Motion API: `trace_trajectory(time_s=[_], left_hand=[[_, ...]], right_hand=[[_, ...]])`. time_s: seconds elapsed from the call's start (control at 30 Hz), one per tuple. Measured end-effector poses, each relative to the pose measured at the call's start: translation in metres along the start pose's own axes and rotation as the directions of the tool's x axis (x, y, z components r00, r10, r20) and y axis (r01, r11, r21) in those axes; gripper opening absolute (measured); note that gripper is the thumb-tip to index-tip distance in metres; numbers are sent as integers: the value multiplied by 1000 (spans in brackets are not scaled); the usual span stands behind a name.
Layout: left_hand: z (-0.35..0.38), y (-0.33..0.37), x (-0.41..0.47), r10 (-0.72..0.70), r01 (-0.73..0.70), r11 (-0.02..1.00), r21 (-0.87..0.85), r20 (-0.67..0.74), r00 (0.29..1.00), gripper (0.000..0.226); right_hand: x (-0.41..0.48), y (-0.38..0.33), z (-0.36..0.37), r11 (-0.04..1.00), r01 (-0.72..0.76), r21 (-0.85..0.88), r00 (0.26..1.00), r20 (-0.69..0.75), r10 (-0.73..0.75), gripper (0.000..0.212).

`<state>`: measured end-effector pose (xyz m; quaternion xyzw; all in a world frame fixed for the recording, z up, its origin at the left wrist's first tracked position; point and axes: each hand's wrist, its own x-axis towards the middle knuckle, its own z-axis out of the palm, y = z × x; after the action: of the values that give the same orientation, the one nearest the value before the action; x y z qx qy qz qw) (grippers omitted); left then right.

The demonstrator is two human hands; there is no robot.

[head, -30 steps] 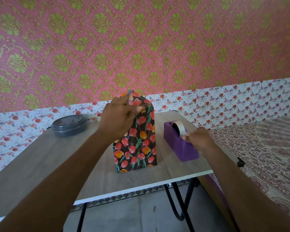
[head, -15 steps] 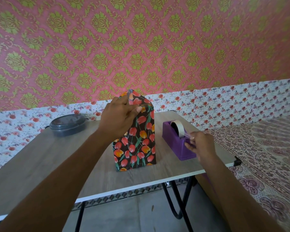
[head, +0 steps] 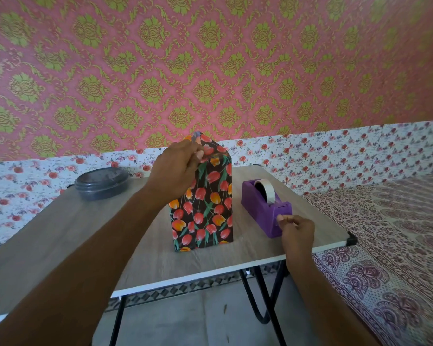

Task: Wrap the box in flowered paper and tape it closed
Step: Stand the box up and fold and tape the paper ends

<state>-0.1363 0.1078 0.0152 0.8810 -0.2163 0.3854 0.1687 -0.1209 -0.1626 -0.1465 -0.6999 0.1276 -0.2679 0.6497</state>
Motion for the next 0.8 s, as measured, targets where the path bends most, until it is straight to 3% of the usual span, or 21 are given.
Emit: trace_trajectory(time_s=[0.2, 0.3, 0.57, 0.7, 0.73, 0.8], left_hand=[[-7, -8, 5, 35, -33, 998, -52, 32, 999, 20], [-11, -13, 9, 24, -17, 994, -106, 62, 998, 15], [-12, -12, 9, -20, 25, 986, -163, 36, 999, 10], [-12, -13, 7, -3, 7, 985, -170, 21, 1000, 10], [-12, -13, 7, 0, 3, 986, -168, 20, 1000, 9], [-13, -12, 6, -10, 13, 984, -179, 17, 1000, 8]], right_hand=[[-7, -28, 12, 972, 188, 143, 974, 100, -203, 6], [-9, -60, 18, 935, 291, 201, 928, 179, -327, 17], [-5, -142, 39, 843, 440, 308, 798, 296, -525, 12], [-6, -190, 53, 858, 405, 315, 715, 475, -512, 85], [-7, -200, 58, 867, 420, 268, 711, 497, -498, 88], [-5, -214, 72, 899, 406, 165, 736, 525, -428, 76]])
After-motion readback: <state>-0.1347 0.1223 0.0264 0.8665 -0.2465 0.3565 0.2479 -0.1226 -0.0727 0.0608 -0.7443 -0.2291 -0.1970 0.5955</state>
